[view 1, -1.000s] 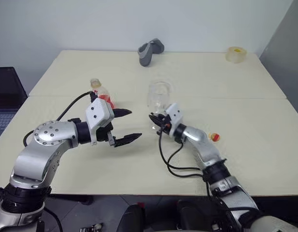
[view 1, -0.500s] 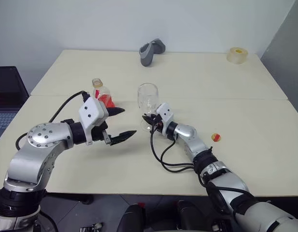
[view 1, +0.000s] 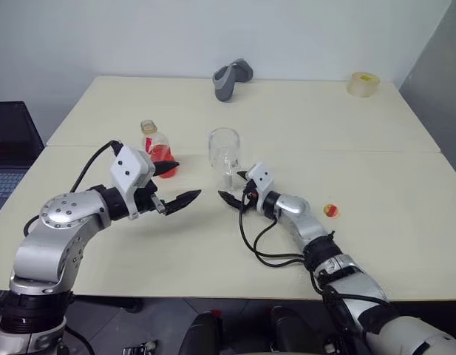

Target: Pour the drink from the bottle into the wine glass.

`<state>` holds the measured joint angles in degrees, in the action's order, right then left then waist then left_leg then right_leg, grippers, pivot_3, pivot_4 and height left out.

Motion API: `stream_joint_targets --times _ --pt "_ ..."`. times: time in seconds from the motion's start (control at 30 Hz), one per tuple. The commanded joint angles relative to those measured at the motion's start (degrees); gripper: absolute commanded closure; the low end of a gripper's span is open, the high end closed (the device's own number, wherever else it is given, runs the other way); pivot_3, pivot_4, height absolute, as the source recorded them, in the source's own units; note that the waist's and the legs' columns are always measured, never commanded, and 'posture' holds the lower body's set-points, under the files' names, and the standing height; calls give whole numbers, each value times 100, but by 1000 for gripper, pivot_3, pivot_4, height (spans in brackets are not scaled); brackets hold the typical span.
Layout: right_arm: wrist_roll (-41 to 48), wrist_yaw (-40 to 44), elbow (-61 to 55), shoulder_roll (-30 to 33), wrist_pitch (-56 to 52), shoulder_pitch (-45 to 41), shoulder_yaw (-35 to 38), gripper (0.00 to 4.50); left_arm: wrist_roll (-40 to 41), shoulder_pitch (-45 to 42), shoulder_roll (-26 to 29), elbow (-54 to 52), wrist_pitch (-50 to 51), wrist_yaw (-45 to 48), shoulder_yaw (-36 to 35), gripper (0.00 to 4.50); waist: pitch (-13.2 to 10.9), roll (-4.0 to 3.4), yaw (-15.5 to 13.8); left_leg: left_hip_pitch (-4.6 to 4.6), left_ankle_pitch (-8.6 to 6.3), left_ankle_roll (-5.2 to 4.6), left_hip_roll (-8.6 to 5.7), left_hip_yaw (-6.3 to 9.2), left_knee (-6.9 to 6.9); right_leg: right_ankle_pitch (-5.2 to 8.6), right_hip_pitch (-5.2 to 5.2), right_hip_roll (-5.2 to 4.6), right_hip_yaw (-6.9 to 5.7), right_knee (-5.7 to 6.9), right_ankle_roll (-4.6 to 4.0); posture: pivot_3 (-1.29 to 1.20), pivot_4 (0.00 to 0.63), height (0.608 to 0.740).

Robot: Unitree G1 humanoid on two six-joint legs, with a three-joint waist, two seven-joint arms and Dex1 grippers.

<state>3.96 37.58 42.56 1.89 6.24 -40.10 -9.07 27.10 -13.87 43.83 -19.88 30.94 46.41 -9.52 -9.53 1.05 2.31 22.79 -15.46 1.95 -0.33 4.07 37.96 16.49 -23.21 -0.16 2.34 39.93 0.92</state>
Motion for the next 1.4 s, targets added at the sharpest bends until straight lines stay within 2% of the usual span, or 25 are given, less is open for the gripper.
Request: stream_joint_targets --times 0.03,0.37,0.63,0.83,1.0,1.2,1.4 --pt "256 293 -1504 331 -666 492 55 19 202 -28 -107 -224 89 -215 -270 0 0 0 -17 0 0 0 0 0 1 0 0 -1 0 0 0 0 150 740" --pt "805 431 -5106 1364 -2599 2133 101 19 444 295 -73 -625 519 -469 -473 0 0 1 -35 -1 -1 -1 2 1 -2 1 0 0 0 -1 1 0 150 740" --pt "1754 382 -6817 1931 -3861 2727 487 19 264 669 -277 -791 452 -922 -620 0 1 2 -58 2 -1 -1 1 3 -1 1 3 -1 -2 -7 2 0 150 740" --pt "2187 294 -7397 2158 -4209 2790 623 19 122 884 -991 -617 -22 -1559 -873 0 2 4 -57 1 -1 -1 1 4 0 1 4 -1 -4 -6 2 0 150 740" --pt "2307 143 -7470 2187 -4142 2653 746 19 -414 1175 -1602 -564 -541 -2379 -936 0 5 10 -64 3 -1 -1 -1 4 0 1 6 -3 -4 -12 2 0 150 740" --pt "2339 69 -7392 2189 -4041 2556 705 19 -780 1467 -1751 -427 -804 -2521 -716 0 6 10 -65 2 -1 -1 -1 3 0 1 6 -3 -4 -11 2 0 150 740" --pt "2311 83 -7341 2169 -3961 2487 601 19 -1053 1027 -1736 475 -1174 -2615 -753 0 6 10 -66 1 -1 -1 -2 5 0 1 7 -2 -8 -11 2 0 150 740"
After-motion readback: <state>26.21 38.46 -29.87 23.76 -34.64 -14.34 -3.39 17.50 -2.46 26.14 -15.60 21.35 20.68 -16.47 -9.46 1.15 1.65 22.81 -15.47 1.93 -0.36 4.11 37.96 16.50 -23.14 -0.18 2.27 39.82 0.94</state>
